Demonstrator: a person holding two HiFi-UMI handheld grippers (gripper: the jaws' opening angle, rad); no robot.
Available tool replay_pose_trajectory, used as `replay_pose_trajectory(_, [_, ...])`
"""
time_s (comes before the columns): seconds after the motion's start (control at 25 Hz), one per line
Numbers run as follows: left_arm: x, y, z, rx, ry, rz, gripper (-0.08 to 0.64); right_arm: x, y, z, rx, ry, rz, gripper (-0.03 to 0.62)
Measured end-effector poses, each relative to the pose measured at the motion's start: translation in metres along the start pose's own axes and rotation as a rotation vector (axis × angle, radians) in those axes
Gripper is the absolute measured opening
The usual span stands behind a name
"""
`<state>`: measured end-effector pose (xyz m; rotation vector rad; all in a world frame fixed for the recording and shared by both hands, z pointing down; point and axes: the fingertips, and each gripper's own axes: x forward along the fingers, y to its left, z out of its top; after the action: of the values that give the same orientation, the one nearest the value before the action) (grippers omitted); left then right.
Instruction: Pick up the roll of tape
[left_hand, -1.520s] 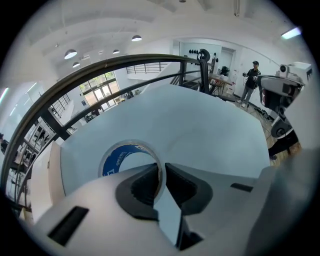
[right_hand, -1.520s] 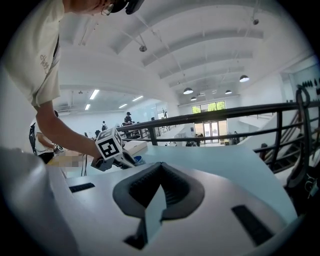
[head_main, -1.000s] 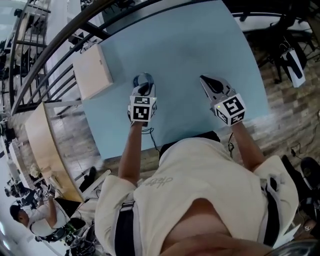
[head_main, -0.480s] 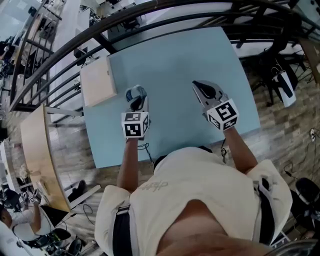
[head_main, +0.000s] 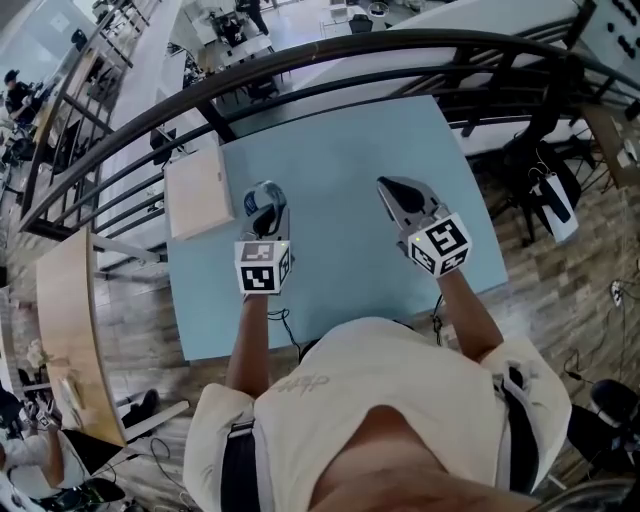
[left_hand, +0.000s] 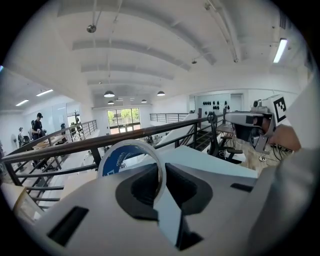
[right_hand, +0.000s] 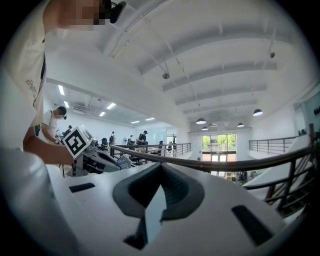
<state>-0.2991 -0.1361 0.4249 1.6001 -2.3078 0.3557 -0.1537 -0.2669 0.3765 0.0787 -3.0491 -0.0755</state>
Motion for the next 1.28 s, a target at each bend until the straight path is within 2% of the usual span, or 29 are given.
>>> replay_pose_trajectory(0.24, [-0.007,0.006,0.031,0.005,-0.076,0.014,0.057,-0.002,-0.005,0.02,-0.03,-0.029,-0.031,0.008])
replay_pose_trajectory(0.6, [-0.022,0.006,0.058,-0.034,-0.173,0.053,0.057,-0.007,-0.015,0.042,-0.079,-0.051,-0.032,0.008])
replay_pose_trajectory(0.92, [-0.022,0.004,0.061,-0.045,-0.195,0.051,0.057,-0.005,-0.019,0.044,-0.074,-0.078,-0.056,0.006])
replay_pose_trajectory(1.28, [-0.024,-0.002,0.061,-0.039,-0.204,0.051,0.057,-0.002,-0.019,0.038,-0.062,-0.065,-0.044,0.006])
